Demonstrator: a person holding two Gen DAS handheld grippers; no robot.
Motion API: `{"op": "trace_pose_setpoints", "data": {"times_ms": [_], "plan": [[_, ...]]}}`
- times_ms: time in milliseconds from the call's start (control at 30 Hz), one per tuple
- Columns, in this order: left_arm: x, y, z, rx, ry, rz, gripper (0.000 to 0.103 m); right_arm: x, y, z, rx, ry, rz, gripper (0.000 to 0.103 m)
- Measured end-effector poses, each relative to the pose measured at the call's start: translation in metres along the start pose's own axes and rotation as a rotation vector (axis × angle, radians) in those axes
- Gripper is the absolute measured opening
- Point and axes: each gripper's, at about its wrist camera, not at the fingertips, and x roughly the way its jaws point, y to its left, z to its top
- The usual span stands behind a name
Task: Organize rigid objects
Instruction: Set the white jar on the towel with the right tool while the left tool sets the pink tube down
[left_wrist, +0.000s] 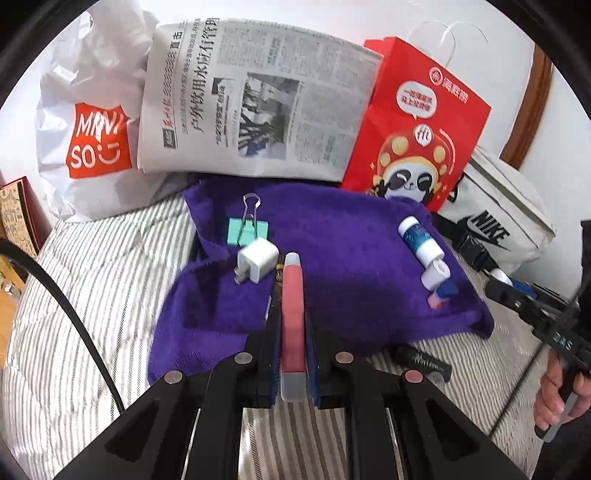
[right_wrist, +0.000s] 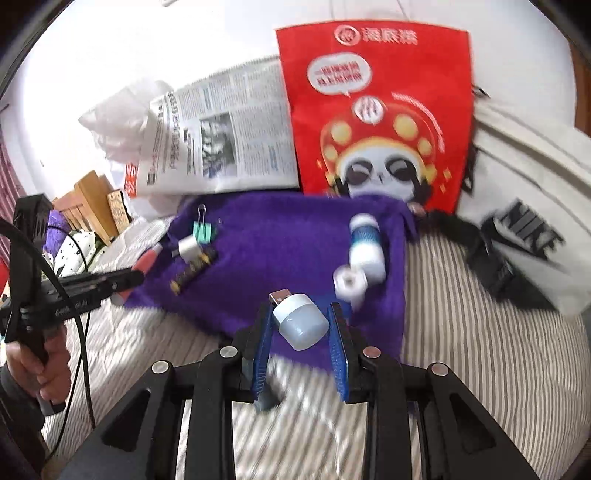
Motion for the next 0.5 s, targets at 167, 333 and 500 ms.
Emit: {"op": "trace_pose_setpoints", "data": {"times_ms": [167,333,500], "plan": [[-0.002,0.003,0.012,0.009,-0.018,-0.001,0.012,0.041,0.001,0.031,0.009,0.022,-0.017,0.029],[0.005,0.009,0.019,0.003,-0.014,-0.047,0.012,0.093,-0.009,0.054,0.074,0.096,-0.039,0.030],[0.016,0.016,0.020,-0.027,0.009,-0.066,0.012,0.132,-0.015,0.062,0.083,0.163,-0.117,0.030]]}}
